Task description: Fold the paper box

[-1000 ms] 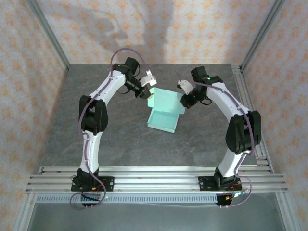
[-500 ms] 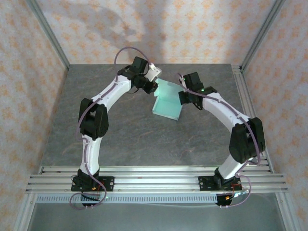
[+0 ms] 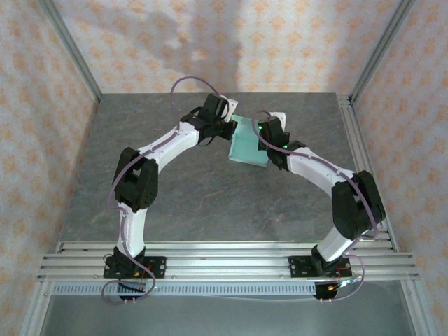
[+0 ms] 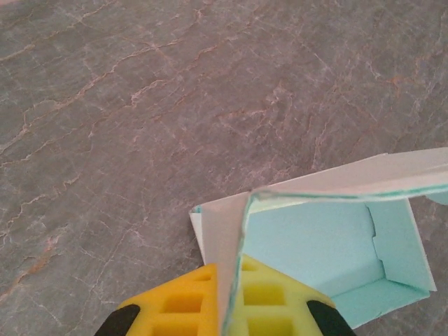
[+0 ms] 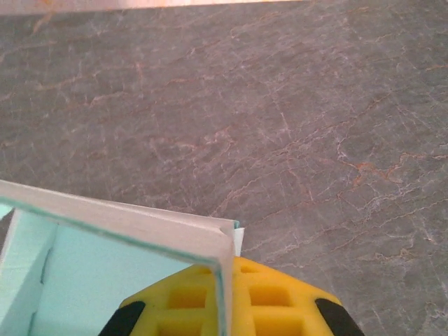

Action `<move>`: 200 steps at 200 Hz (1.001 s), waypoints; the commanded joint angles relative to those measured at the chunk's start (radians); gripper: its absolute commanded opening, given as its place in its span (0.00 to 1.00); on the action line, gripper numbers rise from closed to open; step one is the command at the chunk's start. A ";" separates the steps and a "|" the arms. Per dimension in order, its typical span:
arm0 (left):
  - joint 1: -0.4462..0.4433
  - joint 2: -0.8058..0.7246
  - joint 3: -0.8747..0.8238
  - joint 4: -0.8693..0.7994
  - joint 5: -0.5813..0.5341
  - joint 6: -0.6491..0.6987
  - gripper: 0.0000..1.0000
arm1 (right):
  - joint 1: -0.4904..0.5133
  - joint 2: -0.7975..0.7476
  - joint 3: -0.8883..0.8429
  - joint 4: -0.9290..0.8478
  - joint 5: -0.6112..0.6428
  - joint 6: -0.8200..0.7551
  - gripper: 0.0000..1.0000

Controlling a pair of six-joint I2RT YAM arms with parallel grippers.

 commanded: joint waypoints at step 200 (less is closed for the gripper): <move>-0.085 0.018 -0.129 0.163 -0.151 -0.210 0.00 | 0.045 0.089 -0.267 0.616 0.053 0.133 0.00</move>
